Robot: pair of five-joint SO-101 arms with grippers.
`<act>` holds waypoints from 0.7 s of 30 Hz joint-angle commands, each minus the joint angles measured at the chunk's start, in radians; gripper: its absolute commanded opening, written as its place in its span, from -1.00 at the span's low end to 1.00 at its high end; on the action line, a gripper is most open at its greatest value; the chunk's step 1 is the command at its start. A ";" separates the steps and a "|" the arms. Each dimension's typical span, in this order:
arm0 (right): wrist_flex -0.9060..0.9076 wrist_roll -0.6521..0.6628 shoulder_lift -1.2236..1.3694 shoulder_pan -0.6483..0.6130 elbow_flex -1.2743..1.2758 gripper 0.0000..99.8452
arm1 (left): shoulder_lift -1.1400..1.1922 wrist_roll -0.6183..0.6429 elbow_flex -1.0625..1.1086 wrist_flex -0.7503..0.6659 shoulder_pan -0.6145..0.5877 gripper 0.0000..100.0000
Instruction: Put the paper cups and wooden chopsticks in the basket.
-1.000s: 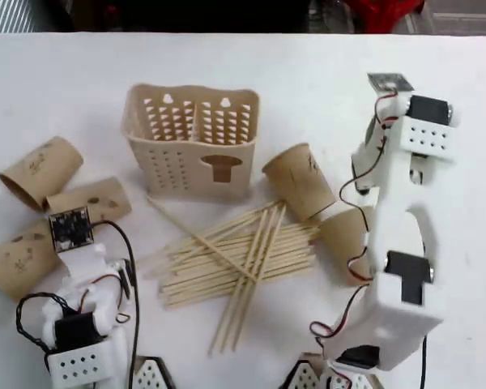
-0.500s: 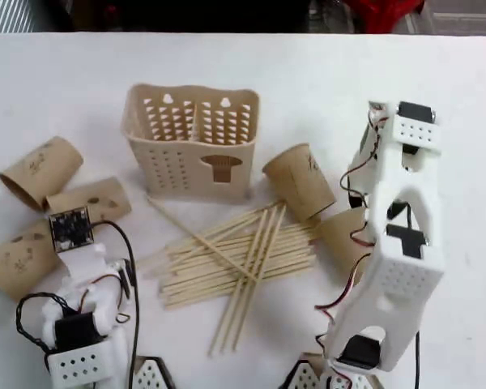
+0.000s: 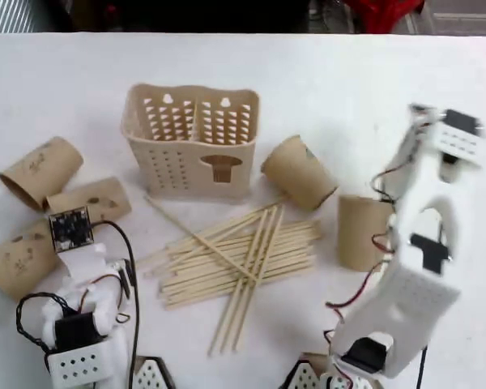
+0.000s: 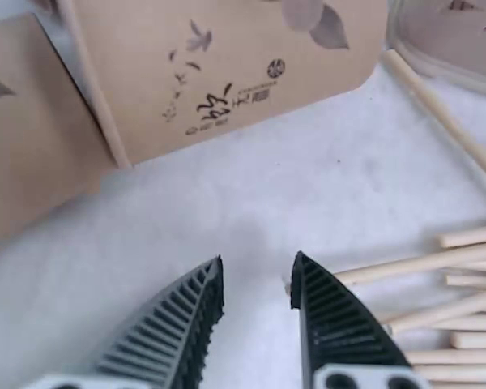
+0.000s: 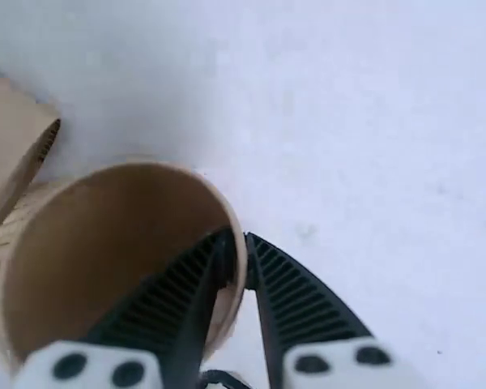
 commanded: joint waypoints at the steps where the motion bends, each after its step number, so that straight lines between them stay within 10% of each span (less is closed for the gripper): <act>1: 0.010 0.012 -0.245 0.056 -0.035 -0.97 | -0.007 -0.008 -0.003 0.003 -0.010 -0.69; 10: -0.002 0.014 -0.693 0.022 -0.035 -0.97 | -0.007 -0.008 -0.003 0.003 -0.010 -0.69; 21: -0.349 -0.365 -0.892 -0.624 -0.028 -0.96 | -0.007 -0.008 -0.003 0.003 -0.010 -0.69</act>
